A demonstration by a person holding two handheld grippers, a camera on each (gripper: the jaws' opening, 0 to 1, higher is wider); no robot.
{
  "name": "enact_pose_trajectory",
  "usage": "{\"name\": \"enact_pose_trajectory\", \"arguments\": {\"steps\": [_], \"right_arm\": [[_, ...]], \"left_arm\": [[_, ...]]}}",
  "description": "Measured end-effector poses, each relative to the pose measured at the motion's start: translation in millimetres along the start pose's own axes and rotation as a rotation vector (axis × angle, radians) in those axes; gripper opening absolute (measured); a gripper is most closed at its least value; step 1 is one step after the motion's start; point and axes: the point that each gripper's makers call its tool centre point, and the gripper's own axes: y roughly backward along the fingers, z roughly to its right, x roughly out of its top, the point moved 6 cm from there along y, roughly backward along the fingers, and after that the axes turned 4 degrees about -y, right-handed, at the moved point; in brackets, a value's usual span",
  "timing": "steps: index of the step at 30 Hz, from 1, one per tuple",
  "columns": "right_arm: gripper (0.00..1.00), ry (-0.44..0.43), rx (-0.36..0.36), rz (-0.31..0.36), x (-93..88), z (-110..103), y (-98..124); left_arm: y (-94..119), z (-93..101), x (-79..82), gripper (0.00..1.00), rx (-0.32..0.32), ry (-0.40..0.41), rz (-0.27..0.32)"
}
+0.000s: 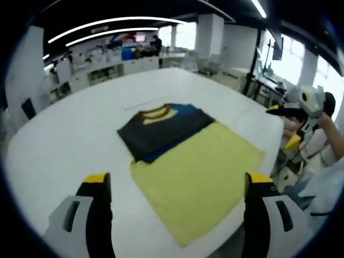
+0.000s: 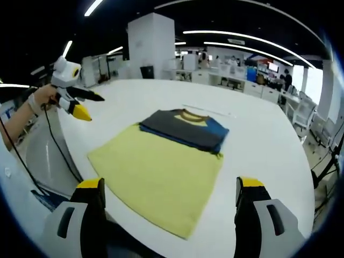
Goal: Fold the garment on the visible template until the final outline fits inside the template.
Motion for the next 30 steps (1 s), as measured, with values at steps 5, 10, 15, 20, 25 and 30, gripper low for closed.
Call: {"name": "enact_pose_trajectory", "arguments": {"steps": [5,10,15,20,25,30], "right_arm": [[1.0,-0.02,-0.005,0.011,-2.3,-2.6,1.0],[1.0,-0.01,-0.007,-0.002,-7.4,-5.5,-0.6],[1.0,-0.019,-0.009,0.002,-9.9,-6.7,-2.9],[1.0,-0.027,-0.011,-0.002,-14.4,-7.4,-4.8],[1.0,-0.04,-0.015,-0.022,-24.6,-6.8,-6.2],[1.0,-0.056,-0.022,-0.033,-31.0,-5.8,-6.2]], "left_arm": [[3.3,-0.4,-6.8,1.0,0.003,0.013,0.004],[5.9,2.6,-15.5,1.0,-0.001,0.012,-0.009],[6.7,8.2,-25.7,1.0,-0.018,0.009,-0.027],[8.0,9.2,-36.1,1.0,-0.018,0.031,-0.041],[6.9,13.6,-49.5,1.0,-0.039,0.046,-0.078],[5.1,18.7,-58.0,1.0,-0.054,0.069,-0.086]]}}
